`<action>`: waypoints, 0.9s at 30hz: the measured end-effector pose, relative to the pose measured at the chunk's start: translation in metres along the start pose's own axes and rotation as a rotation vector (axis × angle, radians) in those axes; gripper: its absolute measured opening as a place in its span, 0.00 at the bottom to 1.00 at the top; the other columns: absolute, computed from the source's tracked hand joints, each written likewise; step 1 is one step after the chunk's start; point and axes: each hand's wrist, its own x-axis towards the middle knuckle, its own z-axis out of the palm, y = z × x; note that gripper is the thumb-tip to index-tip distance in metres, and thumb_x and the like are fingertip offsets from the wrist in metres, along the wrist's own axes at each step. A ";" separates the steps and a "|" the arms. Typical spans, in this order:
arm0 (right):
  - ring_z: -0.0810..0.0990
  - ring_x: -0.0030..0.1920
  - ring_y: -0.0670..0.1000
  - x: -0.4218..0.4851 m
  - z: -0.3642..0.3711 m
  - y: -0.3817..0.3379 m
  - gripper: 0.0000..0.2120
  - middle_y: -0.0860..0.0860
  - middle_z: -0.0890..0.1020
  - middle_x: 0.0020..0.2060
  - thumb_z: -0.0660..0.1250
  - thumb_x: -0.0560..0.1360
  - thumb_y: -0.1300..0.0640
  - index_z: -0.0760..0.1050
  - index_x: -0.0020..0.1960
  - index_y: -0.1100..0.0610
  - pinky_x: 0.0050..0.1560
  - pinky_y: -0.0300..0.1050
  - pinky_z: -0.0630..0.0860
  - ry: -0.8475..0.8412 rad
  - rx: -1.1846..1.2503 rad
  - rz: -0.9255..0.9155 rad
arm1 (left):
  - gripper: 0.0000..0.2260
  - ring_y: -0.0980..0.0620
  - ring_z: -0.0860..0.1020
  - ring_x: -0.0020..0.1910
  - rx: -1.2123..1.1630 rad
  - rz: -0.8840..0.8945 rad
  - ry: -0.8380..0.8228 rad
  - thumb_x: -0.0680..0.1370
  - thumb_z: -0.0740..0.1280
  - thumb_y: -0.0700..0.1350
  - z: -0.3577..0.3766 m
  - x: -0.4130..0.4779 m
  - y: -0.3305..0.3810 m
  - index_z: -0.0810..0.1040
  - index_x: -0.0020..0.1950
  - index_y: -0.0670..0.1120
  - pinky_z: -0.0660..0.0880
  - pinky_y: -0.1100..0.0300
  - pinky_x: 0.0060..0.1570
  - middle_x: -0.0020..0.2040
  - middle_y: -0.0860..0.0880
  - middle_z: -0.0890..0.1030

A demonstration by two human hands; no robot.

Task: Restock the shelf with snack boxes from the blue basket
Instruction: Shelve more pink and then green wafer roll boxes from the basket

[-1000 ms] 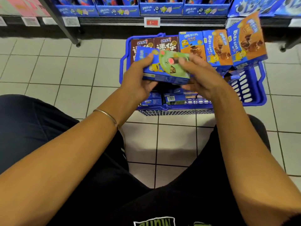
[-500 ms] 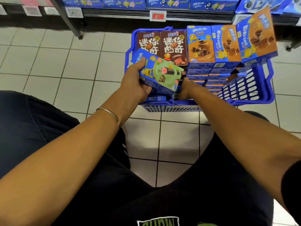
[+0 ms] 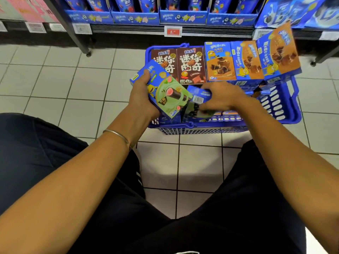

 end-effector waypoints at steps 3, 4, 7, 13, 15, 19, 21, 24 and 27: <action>0.82 0.42 0.48 -0.037 -0.033 0.009 0.17 0.45 0.83 0.42 0.68 0.62 0.33 0.78 0.45 0.42 0.40 0.49 0.78 0.183 0.465 0.021 | 0.21 0.38 0.85 0.60 -0.024 0.031 -0.036 0.85 0.64 0.58 0.005 -0.001 0.012 0.81 0.70 0.45 0.82 0.40 0.54 0.61 0.40 0.86; 0.83 0.41 0.44 -0.046 -0.039 0.012 0.13 0.42 0.84 0.40 0.69 0.64 0.35 0.80 0.43 0.41 0.43 0.48 0.79 0.247 0.635 0.041 | 0.22 0.38 0.85 0.61 -0.024 0.043 -0.049 0.85 0.64 0.58 0.007 -0.001 0.015 0.80 0.70 0.45 0.82 0.40 0.55 0.61 0.40 0.86; 0.82 0.36 0.44 -0.058 -0.044 0.018 0.09 0.40 0.82 0.33 0.70 0.68 0.40 0.83 0.37 0.44 0.41 0.47 0.80 0.466 0.991 0.146 | 0.22 0.38 0.84 0.61 -0.022 0.081 -0.066 0.85 0.62 0.58 0.014 -0.003 0.021 0.80 0.71 0.45 0.83 0.40 0.54 0.61 0.40 0.86; 0.79 0.30 0.51 -0.063 -0.035 0.006 0.14 0.50 0.83 0.39 0.63 0.77 0.42 0.78 0.51 0.51 0.32 0.42 0.77 0.602 1.429 0.321 | 0.22 0.37 0.80 0.69 -0.052 0.121 -0.041 0.85 0.60 0.53 0.015 -0.007 0.022 0.77 0.75 0.44 0.74 0.37 0.70 0.67 0.40 0.83; 0.80 0.32 0.52 -0.064 -0.030 -0.005 0.12 0.49 0.84 0.41 0.61 0.79 0.43 0.77 0.54 0.50 0.38 0.44 0.78 0.547 1.536 0.295 | 0.22 0.37 0.80 0.69 -0.028 0.158 -0.001 0.84 0.61 0.50 0.016 -0.007 0.021 0.76 0.76 0.42 0.73 0.36 0.71 0.68 0.40 0.83; 0.87 0.44 0.55 -0.063 -0.021 -0.042 0.10 0.47 0.87 0.41 0.62 0.78 0.44 0.78 0.52 0.47 0.50 0.49 0.78 0.357 1.574 0.184 | 0.19 0.38 0.83 0.63 0.005 0.178 0.046 0.86 0.63 0.45 0.025 -0.004 0.010 0.76 0.75 0.41 0.81 0.40 0.60 0.65 0.41 0.84; 0.84 0.43 0.51 -0.061 -0.014 -0.062 0.09 0.44 0.84 0.37 0.63 0.76 0.43 0.77 0.48 0.46 0.45 0.46 0.75 0.322 1.549 0.180 | 0.19 0.36 0.81 0.67 -0.005 0.179 0.023 0.86 0.61 0.43 0.027 0.000 0.005 0.74 0.77 0.41 0.78 0.35 0.65 0.69 0.38 0.81; 0.78 0.42 0.48 -0.056 -0.005 -0.079 0.08 0.44 0.83 0.38 0.63 0.79 0.46 0.78 0.45 0.47 0.48 0.48 0.71 0.358 1.517 0.257 | 0.20 0.37 0.81 0.68 -0.011 0.127 0.026 0.85 0.62 0.44 0.024 -0.001 0.006 0.74 0.77 0.43 0.75 0.34 0.69 0.69 0.40 0.82; 0.81 0.47 0.48 -0.054 0.003 -0.090 0.10 0.43 0.83 0.37 0.63 0.79 0.43 0.80 0.48 0.47 0.55 0.54 0.74 0.307 1.572 0.303 | 0.21 0.39 0.80 0.68 -0.049 0.118 0.018 0.85 0.62 0.49 0.021 -0.002 0.006 0.75 0.77 0.45 0.74 0.35 0.71 0.69 0.42 0.82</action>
